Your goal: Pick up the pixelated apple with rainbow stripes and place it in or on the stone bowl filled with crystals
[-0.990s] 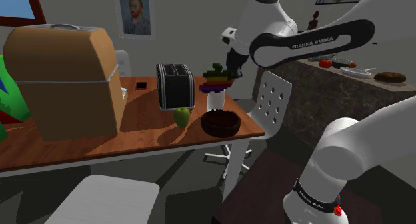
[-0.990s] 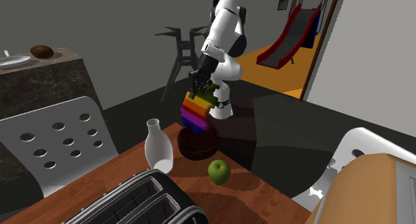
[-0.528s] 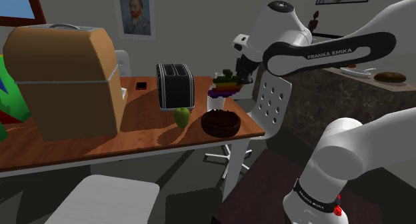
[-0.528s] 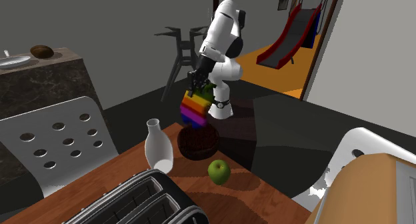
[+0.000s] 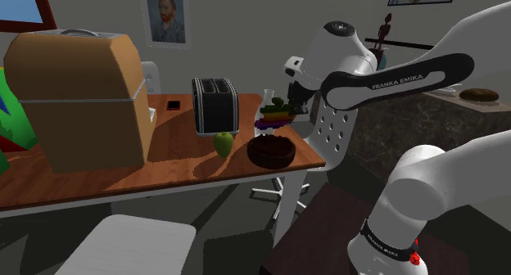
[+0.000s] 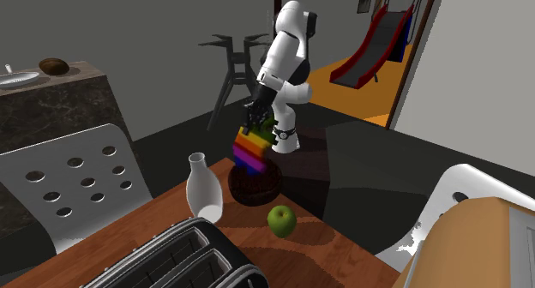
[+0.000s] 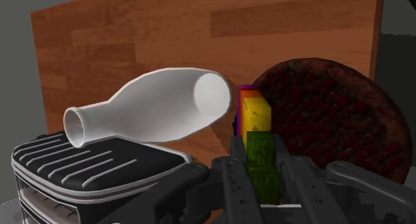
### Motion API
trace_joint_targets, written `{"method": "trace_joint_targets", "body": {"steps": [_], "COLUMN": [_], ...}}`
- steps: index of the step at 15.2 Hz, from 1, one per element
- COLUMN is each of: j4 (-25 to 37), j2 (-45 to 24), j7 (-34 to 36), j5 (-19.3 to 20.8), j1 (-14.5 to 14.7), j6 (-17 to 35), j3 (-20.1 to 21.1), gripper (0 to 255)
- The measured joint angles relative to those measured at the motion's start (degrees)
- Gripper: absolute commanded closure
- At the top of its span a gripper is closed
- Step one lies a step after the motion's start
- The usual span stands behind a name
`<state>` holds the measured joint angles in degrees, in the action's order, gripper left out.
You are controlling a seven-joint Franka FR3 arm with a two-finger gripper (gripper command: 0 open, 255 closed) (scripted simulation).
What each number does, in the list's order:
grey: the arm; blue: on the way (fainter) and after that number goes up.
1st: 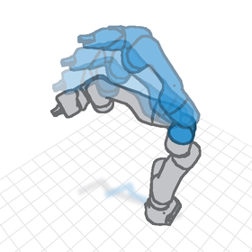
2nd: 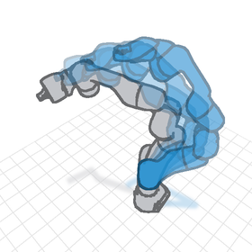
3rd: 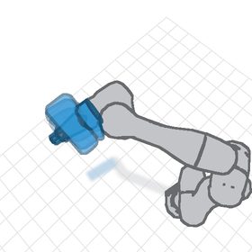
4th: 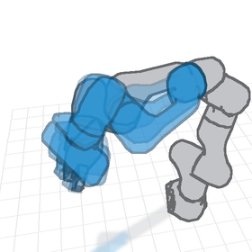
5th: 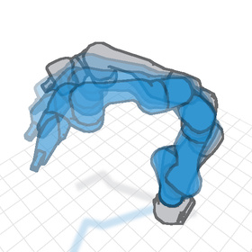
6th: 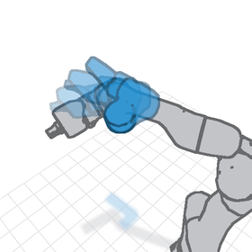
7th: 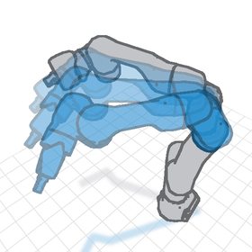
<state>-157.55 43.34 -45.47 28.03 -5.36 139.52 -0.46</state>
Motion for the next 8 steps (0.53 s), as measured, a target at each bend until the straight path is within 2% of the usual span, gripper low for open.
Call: {"method": "trace_joint_targets", "body": {"steps": [5,8], "j4": [-2.9,-3.4], "j2": [-1.6,-2.0], "j7": [2.1,2.5], "j5": [1.8,2.2], "j1": [-1.3,-1.6], "j6": [4.4,5.3], "j3": [0.4,0.6], "gripper": [255,255]}}
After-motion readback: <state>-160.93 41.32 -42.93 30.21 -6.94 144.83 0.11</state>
